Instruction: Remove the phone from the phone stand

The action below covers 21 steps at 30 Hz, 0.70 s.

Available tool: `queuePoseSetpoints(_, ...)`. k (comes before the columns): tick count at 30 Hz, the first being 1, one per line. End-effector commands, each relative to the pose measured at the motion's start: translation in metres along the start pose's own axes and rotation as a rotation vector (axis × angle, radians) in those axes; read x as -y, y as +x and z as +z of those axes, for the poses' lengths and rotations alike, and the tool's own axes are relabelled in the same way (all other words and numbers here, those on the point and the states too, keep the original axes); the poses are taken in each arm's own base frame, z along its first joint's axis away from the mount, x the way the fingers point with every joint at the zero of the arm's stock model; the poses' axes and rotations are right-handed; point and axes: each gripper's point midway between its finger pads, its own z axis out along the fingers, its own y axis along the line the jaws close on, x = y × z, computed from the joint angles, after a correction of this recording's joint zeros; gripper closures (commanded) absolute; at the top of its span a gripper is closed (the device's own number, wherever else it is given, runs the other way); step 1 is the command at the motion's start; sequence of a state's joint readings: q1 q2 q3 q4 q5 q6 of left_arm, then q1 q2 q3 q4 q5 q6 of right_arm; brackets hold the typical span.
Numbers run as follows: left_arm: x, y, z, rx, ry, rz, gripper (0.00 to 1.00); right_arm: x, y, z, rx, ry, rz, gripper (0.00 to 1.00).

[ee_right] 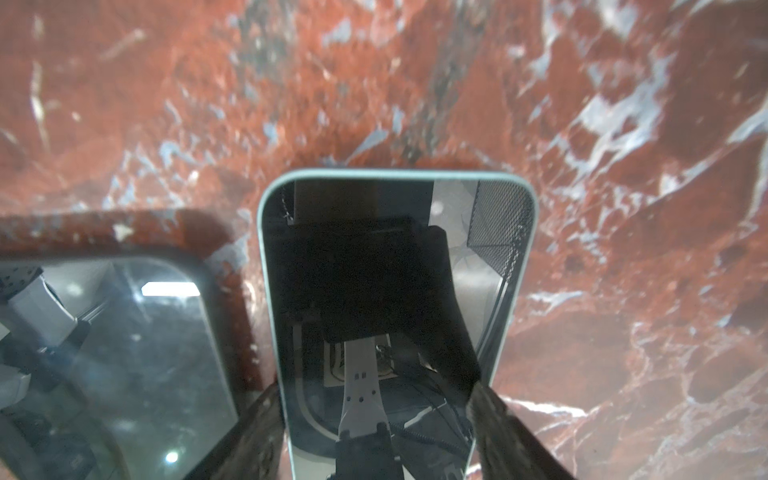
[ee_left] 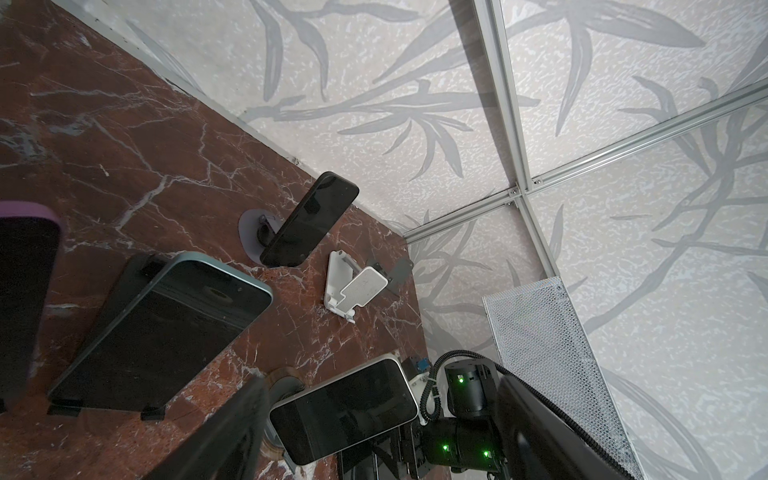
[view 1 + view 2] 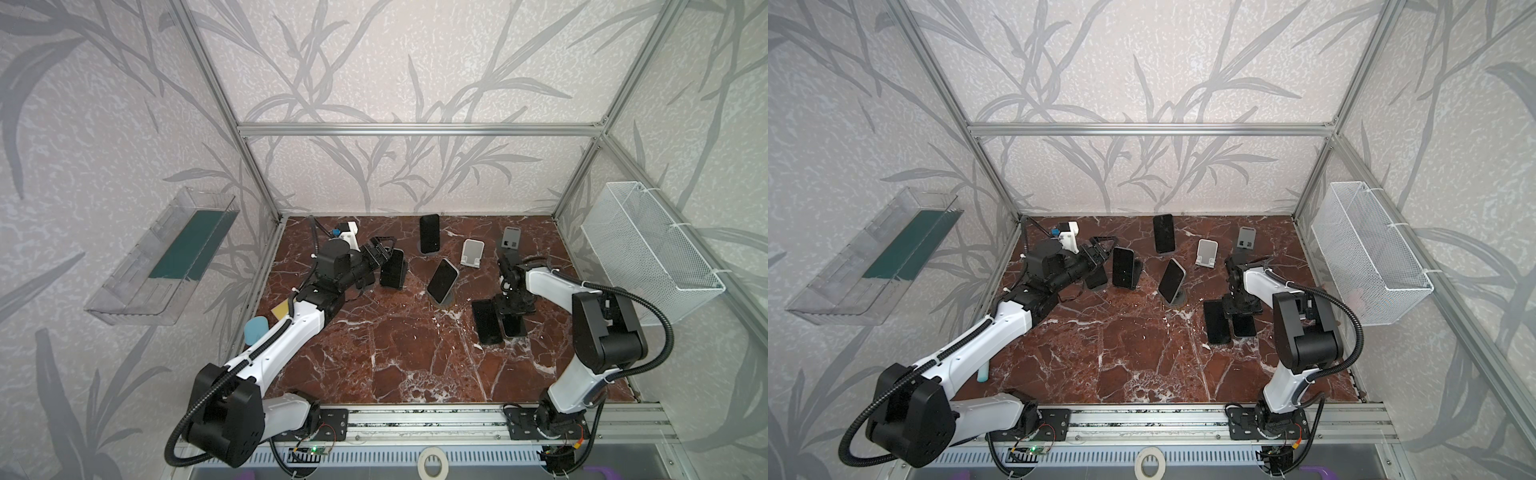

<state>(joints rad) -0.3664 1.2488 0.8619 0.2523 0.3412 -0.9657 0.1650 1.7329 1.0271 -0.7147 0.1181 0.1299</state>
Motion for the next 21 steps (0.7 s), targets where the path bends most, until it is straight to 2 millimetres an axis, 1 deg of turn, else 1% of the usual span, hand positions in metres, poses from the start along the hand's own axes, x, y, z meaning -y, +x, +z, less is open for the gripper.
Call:
queuePoseSetpoints(1,0.012,-0.005,-0.007,0.021,0.023,0.031,0.14,-0.008,0.023,0.006,-0.082,-0.042,-0.007,0.32)
queuePoseSetpoints(5,0.013,-0.005,-0.008,0.024,0.020,0.040,0.14,-0.009,0.026,0.007,-0.097,-0.046,-0.008,0.34)
queuePoseSetpoints(12,0.015,-0.004,-0.009,0.021,0.027,0.041,0.14,-0.006,0.026,0.003,-0.086,-0.035,-0.003,0.35)
queuePoseSetpoints(14,0.015,-0.004,-0.009,0.020,0.027,0.040,0.14,-0.006,0.026,0.002,-0.082,-0.038,-0.001,0.35)
queuePoseSetpoints(17,0.017,-0.004,-0.009,0.021,0.030,0.039,0.14,-0.007,0.026,0.000,-0.084,-0.042,0.005,0.32)
queuePoseSetpoints(18,0.017,-0.004,-0.010,0.022,0.032,0.040,0.14,-0.007,0.021,-0.011,-0.046,-0.049,0.011,0.31)
queuePoseSetpoints(21,0.018,-0.004,-0.010,0.021,0.034,0.038,0.14,-0.007,0.010,-0.035,0.024,-0.068,0.039,0.29)
